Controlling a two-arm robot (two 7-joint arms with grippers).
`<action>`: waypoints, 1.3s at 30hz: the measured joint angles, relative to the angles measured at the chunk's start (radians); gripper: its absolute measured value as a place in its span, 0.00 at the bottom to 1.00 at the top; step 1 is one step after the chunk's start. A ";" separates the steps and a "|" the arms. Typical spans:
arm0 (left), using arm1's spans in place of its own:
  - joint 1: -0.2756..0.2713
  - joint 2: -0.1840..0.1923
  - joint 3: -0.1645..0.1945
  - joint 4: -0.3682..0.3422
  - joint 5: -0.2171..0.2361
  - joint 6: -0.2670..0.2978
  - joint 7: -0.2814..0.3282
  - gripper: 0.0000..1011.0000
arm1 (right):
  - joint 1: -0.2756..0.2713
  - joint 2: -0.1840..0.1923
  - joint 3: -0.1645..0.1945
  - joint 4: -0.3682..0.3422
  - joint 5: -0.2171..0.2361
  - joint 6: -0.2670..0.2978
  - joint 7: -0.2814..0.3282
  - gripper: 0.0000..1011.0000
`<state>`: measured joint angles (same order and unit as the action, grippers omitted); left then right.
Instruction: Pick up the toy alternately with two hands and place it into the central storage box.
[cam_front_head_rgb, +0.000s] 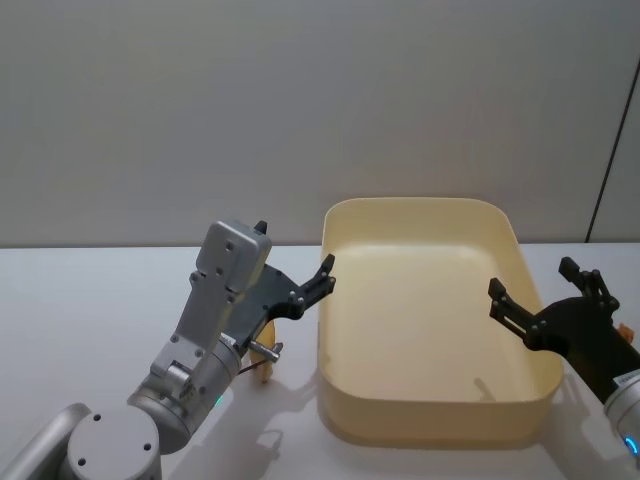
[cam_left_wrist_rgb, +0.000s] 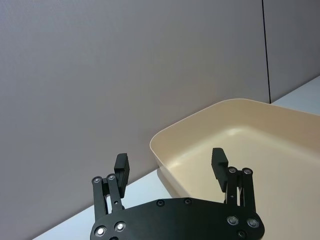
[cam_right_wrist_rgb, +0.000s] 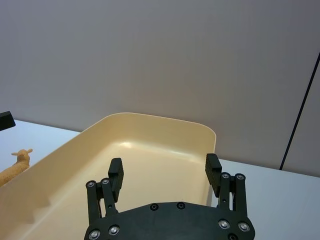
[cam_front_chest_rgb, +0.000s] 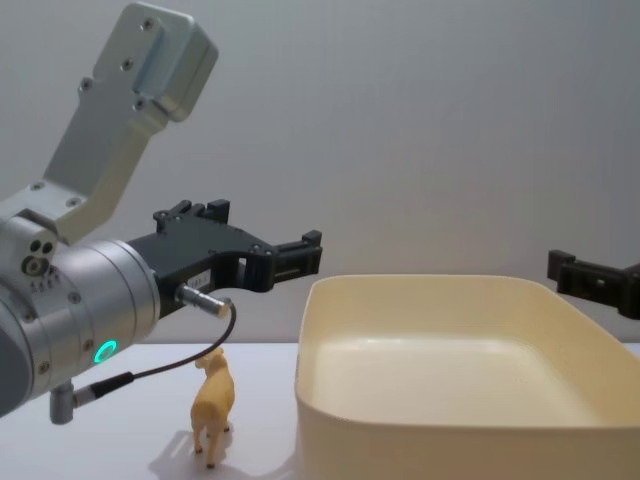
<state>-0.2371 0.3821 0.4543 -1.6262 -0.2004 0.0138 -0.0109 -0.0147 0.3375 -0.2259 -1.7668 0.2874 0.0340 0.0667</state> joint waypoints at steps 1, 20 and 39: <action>0.000 0.000 0.000 0.000 0.000 0.000 0.000 0.99 | 0.000 0.000 0.000 0.000 0.000 0.000 0.000 0.99; 0.000 0.000 0.000 0.000 0.000 0.000 0.000 0.99 | 0.000 0.001 0.001 0.000 -0.001 -0.001 0.002 0.99; 0.000 0.000 0.000 0.000 0.000 0.000 0.000 0.99 | -0.079 0.064 0.046 -0.055 0.004 -0.007 -0.069 0.99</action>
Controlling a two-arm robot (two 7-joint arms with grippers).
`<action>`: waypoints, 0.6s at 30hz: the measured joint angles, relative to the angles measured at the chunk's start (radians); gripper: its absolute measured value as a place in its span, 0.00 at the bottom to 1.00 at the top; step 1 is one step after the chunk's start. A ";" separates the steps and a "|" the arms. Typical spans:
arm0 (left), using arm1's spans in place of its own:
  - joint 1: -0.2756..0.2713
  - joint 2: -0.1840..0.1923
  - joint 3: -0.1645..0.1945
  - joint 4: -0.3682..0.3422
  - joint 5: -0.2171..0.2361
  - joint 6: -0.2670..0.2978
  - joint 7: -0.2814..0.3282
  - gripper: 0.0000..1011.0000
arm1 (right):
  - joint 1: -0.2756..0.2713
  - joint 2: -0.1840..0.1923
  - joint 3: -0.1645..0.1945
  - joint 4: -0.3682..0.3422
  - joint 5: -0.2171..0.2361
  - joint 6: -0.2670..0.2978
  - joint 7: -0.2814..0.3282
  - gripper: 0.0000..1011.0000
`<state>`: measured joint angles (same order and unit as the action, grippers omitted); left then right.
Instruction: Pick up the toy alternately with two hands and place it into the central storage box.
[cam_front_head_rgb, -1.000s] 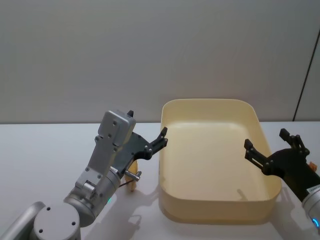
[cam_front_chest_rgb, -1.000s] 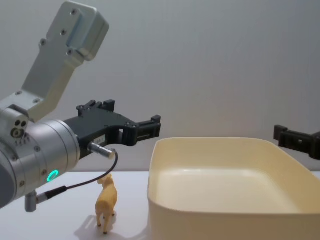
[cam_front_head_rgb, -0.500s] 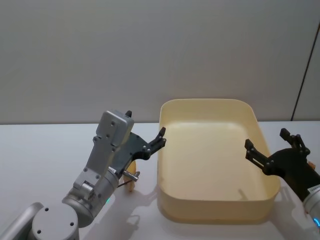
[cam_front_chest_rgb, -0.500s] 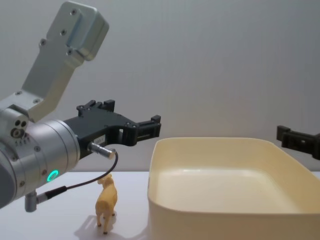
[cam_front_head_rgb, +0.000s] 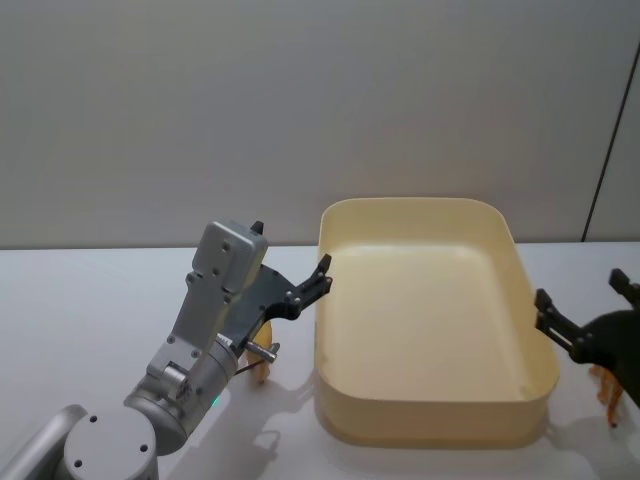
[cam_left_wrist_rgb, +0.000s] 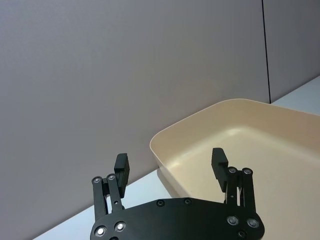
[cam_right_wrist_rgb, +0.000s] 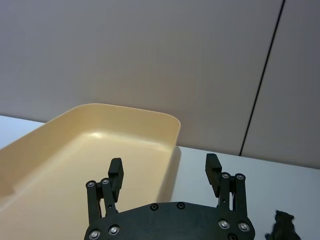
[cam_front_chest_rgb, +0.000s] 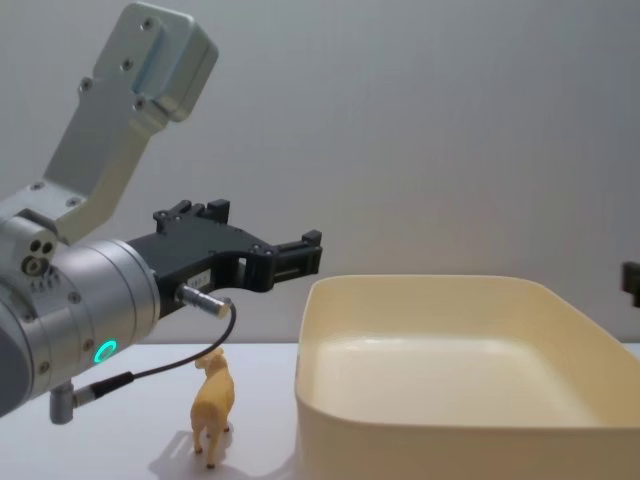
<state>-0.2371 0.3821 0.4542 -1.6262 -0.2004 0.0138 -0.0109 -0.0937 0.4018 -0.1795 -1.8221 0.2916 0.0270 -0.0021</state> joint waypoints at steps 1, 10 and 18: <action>0.000 0.000 0.000 0.000 0.000 0.000 0.000 0.99 | -0.011 0.006 0.005 -0.008 0.003 0.001 -0.012 0.99; 0.000 0.000 0.000 0.000 0.000 0.000 0.000 0.99 | -0.070 0.033 0.033 -0.034 0.028 0.018 -0.077 0.99; 0.000 0.000 0.000 0.000 0.000 0.000 0.000 0.99 | -0.087 0.037 0.049 -0.019 0.066 0.056 -0.099 0.99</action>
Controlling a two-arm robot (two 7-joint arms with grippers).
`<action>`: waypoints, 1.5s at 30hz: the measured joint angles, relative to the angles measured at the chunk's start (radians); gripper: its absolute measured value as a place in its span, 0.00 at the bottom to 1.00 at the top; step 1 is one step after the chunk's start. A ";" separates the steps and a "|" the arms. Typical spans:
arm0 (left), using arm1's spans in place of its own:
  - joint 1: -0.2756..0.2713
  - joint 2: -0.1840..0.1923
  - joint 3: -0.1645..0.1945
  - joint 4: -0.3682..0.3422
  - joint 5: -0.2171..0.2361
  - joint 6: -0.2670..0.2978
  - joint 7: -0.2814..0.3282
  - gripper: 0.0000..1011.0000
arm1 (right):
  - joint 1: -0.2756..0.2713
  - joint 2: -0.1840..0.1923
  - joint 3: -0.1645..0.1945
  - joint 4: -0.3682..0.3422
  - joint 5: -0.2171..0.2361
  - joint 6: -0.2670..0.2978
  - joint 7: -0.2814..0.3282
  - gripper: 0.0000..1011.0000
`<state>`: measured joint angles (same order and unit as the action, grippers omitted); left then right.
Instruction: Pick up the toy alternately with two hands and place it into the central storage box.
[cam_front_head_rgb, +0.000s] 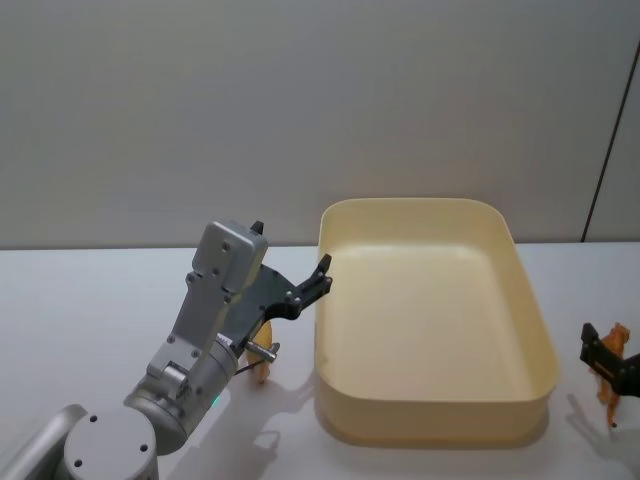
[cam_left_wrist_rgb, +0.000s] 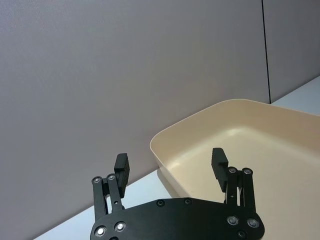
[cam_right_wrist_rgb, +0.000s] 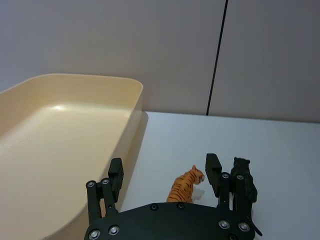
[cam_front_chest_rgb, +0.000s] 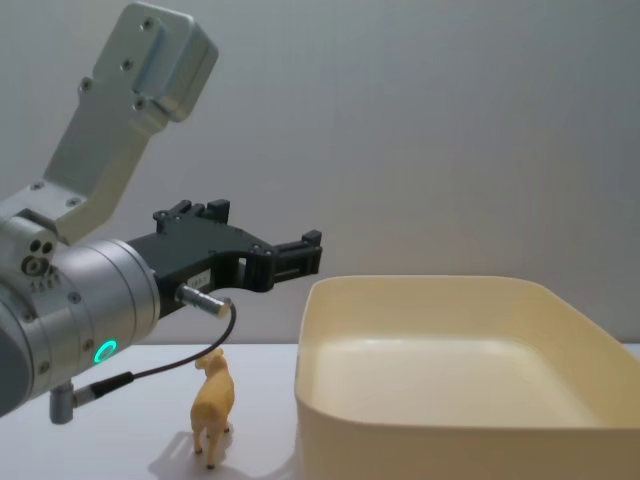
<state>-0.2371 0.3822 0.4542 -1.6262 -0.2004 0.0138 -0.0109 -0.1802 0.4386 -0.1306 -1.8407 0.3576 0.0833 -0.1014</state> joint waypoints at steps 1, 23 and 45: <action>0.000 0.000 0.000 0.000 0.000 0.000 0.000 0.99 | 0.000 0.000 0.000 0.000 0.000 0.000 0.000 0.99; 0.000 0.000 0.000 0.000 0.000 0.000 0.000 0.99 | 0.061 -0.052 -0.009 0.109 -0.007 0.105 -0.009 0.99; 0.000 0.000 0.000 0.000 0.000 0.000 0.000 0.99 | 0.061 -0.074 -0.022 0.132 -0.044 0.125 -0.026 0.51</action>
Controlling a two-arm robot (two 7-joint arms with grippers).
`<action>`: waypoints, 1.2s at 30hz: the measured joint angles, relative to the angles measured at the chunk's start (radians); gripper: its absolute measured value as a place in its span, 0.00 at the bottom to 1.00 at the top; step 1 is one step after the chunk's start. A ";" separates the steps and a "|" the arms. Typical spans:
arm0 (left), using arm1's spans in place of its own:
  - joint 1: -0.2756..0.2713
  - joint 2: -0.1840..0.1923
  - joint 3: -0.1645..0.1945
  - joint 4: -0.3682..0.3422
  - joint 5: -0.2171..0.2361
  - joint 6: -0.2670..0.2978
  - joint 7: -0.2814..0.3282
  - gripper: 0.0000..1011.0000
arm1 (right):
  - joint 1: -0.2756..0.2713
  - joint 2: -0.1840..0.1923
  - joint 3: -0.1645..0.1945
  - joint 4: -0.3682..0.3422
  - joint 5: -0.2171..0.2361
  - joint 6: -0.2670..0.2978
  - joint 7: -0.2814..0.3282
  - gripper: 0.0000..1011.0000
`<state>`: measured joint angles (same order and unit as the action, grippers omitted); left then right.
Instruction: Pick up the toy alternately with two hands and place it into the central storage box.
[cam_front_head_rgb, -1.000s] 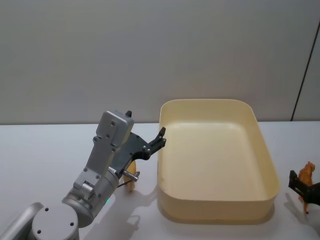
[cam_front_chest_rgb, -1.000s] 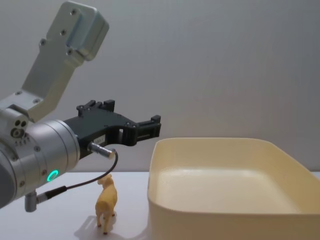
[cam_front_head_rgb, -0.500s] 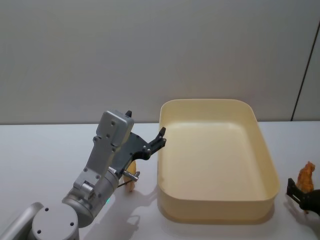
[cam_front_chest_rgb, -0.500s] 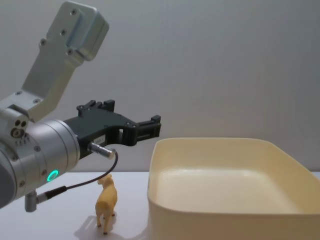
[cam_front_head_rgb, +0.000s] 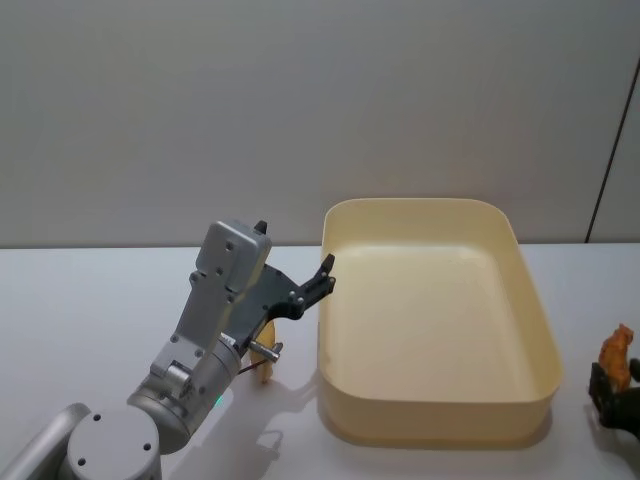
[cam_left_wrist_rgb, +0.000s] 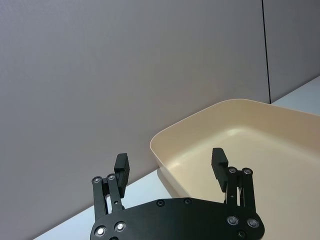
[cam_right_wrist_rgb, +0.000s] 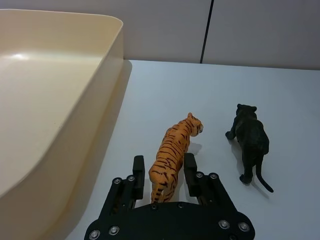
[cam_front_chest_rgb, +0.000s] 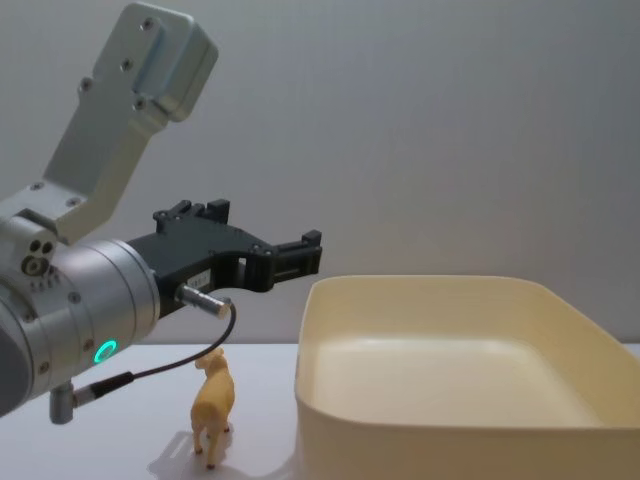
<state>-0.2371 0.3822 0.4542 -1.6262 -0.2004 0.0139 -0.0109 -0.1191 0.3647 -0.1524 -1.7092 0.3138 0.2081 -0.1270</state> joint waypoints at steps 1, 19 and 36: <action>0.000 0.000 0.000 0.000 0.000 0.000 0.000 0.99 | 0.000 0.000 0.000 0.000 0.000 0.000 0.000 0.47; 0.000 0.000 0.000 0.000 0.000 0.000 0.000 0.99 | 0.005 -0.013 -0.001 -0.007 -0.020 -0.036 -0.005 0.29; 0.000 0.000 0.000 0.000 0.000 0.000 0.000 0.99 | 0.078 -0.057 -0.008 -0.071 -0.062 -0.119 0.025 0.29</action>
<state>-0.2371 0.3821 0.4542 -1.6262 -0.2004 0.0139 -0.0109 -0.0411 0.3077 -0.1604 -1.7802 0.2514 0.0889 -0.1020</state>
